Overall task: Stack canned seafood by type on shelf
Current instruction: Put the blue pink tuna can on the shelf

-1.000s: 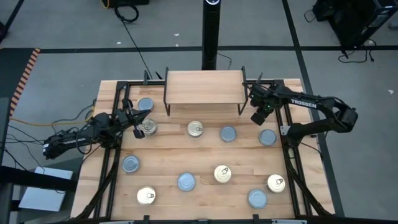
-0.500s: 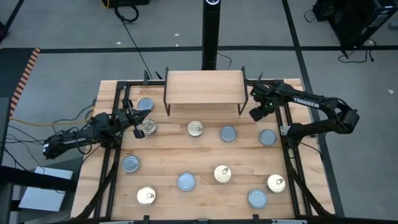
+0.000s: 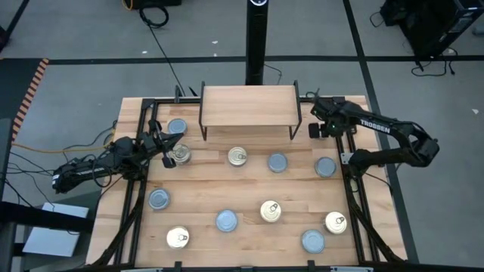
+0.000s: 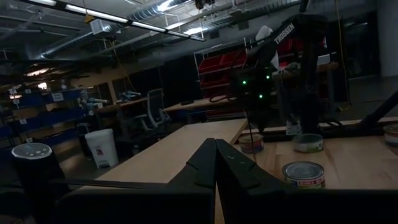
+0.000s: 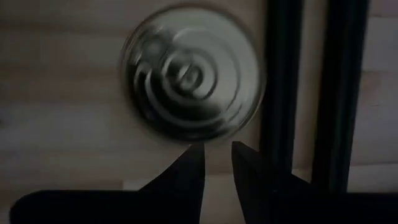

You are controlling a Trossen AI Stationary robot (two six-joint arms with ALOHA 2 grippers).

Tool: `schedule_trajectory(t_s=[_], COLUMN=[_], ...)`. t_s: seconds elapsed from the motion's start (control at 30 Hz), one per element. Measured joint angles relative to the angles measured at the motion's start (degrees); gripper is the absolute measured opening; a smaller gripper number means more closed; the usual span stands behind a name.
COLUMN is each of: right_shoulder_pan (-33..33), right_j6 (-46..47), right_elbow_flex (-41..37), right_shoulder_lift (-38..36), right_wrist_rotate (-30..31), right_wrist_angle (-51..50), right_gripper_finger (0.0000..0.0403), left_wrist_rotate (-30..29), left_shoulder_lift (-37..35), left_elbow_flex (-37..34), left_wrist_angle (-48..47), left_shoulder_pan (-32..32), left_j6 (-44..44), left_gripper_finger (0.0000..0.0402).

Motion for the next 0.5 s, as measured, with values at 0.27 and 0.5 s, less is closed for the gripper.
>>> schedule_trajectory(t_s=[0.27, 0.5], right_shoulder_pan=[-7.07, -10.04], right_j6=[3.06, -2.89], right_elbow_flex=[-0.04, -0.04], right_shoulder_lift=[0.02, 1.14], right_wrist_rotate=[4.73, 3.91], right_wrist_angle=[3.87, 9.48], right_gripper_finger=[0.0092, 0.0093], left_wrist_rotate=[-0.02, -0.06], left_shoulder_lift=[0.01, 0.01], left_elbow_flex=[0.00, 0.00], left_wrist_angle=[-0.47, -2.42], left_shoulder_pan=[-0.02, 0.00], left_j6=[-0.11, -0.17], left_gripper_finger=[0.0008, 0.0008])
